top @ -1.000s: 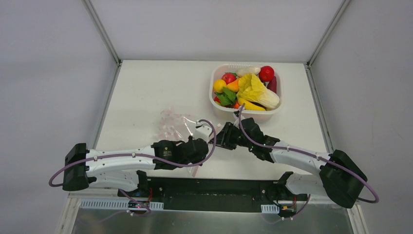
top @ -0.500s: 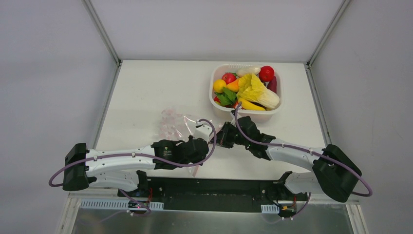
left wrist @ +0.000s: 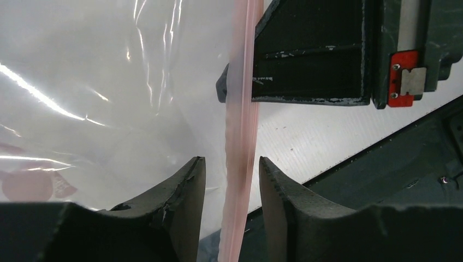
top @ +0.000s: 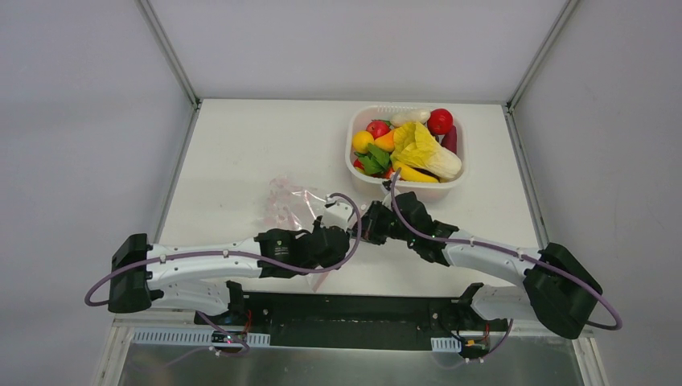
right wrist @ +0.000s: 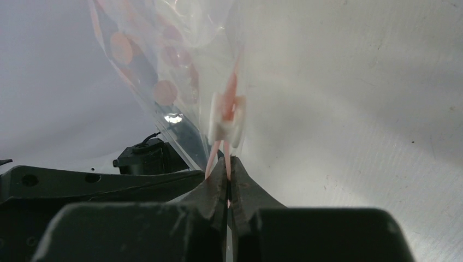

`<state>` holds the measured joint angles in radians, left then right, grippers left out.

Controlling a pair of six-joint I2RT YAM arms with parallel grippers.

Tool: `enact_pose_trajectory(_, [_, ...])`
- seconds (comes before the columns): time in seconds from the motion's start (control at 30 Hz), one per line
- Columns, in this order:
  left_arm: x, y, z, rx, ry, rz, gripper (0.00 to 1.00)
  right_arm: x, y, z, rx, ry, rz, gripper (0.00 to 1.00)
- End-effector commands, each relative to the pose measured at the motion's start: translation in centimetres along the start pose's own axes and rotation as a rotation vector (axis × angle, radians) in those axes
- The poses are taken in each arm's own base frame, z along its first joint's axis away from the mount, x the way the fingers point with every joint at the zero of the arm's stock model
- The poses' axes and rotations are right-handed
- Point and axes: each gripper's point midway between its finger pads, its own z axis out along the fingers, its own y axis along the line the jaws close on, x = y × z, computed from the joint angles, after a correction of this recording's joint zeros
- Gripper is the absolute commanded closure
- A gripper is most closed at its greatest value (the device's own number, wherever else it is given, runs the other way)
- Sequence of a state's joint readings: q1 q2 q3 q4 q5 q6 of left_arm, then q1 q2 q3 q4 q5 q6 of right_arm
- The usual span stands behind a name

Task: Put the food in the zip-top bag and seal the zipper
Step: Open the zipper of the food storage bag at the center of the board.

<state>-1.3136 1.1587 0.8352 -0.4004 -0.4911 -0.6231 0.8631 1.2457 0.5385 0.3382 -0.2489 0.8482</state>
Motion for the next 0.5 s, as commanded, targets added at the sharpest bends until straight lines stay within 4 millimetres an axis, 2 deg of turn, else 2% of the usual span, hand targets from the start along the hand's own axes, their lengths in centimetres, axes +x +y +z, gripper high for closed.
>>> enact_pose_trajectory(0.0, [-2.0, -0.6, 0.2, -0.017, -0.035, -0.021, 0.58, -0.5, 2.2, -0.8, -0.061, -0.017, -0.034, 1.0])
enact_pose_trajectory(0.1, [-2.2, -0.5, 0.3, -0.03, -0.033, -0.009, 0.57, -0.7, 2.3, -0.8, -0.046, -0.018, -0.035, 1.0])
enact_pose_trajectory(0.33, [-2.6, 1.6, -0.5, -0.114, -0.063, 0.001, 0.58, -0.7, 1.6, -0.9, -0.019, -0.025, -0.049, 1.0])
enact_pose_trajectory(0.47, [-2.3, 3.0, -0.3, -0.206, -0.037, 0.056, 0.6, -0.4, 2.5, -1.3, -0.053, -0.001, -0.051, 1.0])
